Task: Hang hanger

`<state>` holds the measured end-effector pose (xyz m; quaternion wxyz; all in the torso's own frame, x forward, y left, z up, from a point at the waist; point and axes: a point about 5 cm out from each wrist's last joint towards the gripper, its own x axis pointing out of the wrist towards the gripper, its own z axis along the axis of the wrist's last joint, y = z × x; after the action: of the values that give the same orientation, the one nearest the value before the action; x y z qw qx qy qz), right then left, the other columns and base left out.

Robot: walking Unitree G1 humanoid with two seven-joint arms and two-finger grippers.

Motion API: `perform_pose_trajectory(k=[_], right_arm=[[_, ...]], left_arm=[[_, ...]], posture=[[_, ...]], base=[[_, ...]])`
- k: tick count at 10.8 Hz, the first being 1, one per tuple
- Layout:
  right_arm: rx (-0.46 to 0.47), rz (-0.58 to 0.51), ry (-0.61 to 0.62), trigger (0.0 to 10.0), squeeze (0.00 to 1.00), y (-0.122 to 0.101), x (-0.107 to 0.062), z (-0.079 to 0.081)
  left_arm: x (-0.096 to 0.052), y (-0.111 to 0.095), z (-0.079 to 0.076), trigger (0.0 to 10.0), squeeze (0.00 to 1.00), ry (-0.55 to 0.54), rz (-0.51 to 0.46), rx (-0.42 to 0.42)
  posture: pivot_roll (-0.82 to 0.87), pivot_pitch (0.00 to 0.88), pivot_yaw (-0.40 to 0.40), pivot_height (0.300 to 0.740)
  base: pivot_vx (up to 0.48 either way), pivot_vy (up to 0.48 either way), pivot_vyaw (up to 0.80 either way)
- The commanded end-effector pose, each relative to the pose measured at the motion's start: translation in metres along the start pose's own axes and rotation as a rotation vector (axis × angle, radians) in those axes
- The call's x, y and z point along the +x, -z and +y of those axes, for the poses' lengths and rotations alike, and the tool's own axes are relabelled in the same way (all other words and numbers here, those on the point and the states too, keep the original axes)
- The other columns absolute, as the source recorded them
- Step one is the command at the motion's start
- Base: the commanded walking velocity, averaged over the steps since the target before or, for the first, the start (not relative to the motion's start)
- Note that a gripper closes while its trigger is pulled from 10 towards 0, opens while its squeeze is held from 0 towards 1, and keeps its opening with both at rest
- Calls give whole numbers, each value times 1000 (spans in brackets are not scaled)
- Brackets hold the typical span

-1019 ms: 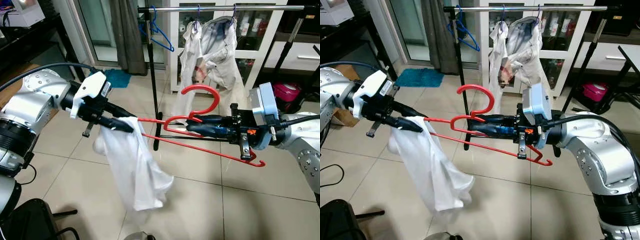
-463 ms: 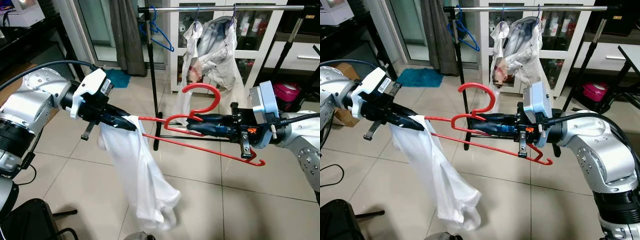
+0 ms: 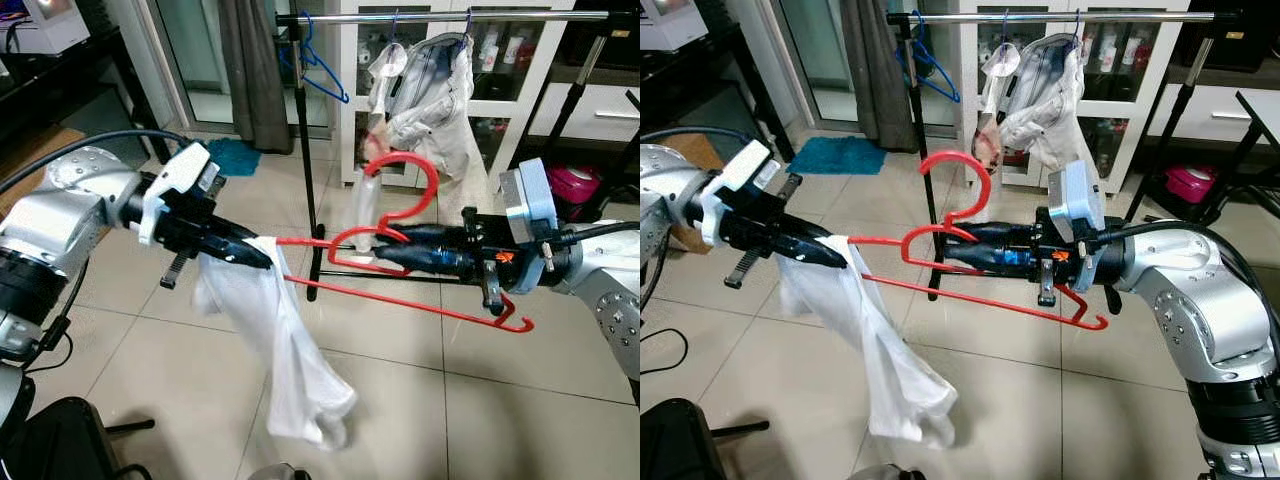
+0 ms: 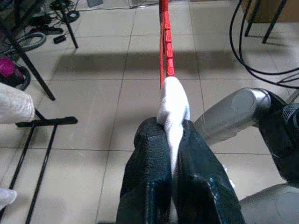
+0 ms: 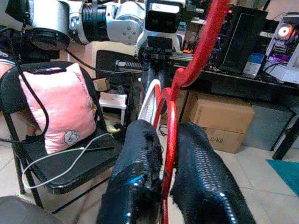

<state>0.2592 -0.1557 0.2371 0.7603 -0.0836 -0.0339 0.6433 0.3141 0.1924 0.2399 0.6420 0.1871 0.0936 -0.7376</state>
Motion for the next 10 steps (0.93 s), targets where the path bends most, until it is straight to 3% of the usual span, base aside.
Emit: perform_pose_trajectory(k=[1, 3, 4, 5, 6, 8, 9, 10], right_arm=[[-2, -11, 15, 10000, 1000, -3, -1, -2], [0, -43, 181, 10000, 1000, -3, -18, -14], [14, -89, 282, 10000, 1000, -5, -30, -21], [27, -143, 386, 10000, 1000, -7, -43, -23], [26, -192, 431, 10000, 1000, -14, -46, -18], [65, -255, 322, 10000, 1000, -23, -27, 2], [97, -225, 241, 10000, 1000, -16, -8, 18], [101, -151, 254, 10000, 1000, 2, 13, 25]], left_arm=[[-5, -5, 0, 0, 0, -21, -9, 18], [-11, 3, 2, 0, 0, -83, 6, -9], [-15, 12, 6, 0, 0, -168, 32, -8], [-20, 22, 11, 0, 0, -284, 69, -11], [-21, 22, 14, 0, 0, -322, 46, -8], [-18, 18, 21, 0, 0, -350, 1, 13], [-14, 10, 25, 0, 0, -352, -41, 27], [-11, -2, 28, 0, 0, -338, -87, 41]], posture=[[-149, 0, 121, 740], [-150, 0, 120, 740], [-151, 0, 123, 740], [-153, 0, 129, 740], [-153, 0, 136, 740], [-157, 0, 143, 740], [-156, 0, 146, 740], [-155, 0, 149, 740]], base=[[0, 0, 0], [0, 0, 0], [0, 0, 0], [0, 0, 0], [0, 0, 0], [0, 0, 0], [0, 0, 0], [0, 0, 0]])
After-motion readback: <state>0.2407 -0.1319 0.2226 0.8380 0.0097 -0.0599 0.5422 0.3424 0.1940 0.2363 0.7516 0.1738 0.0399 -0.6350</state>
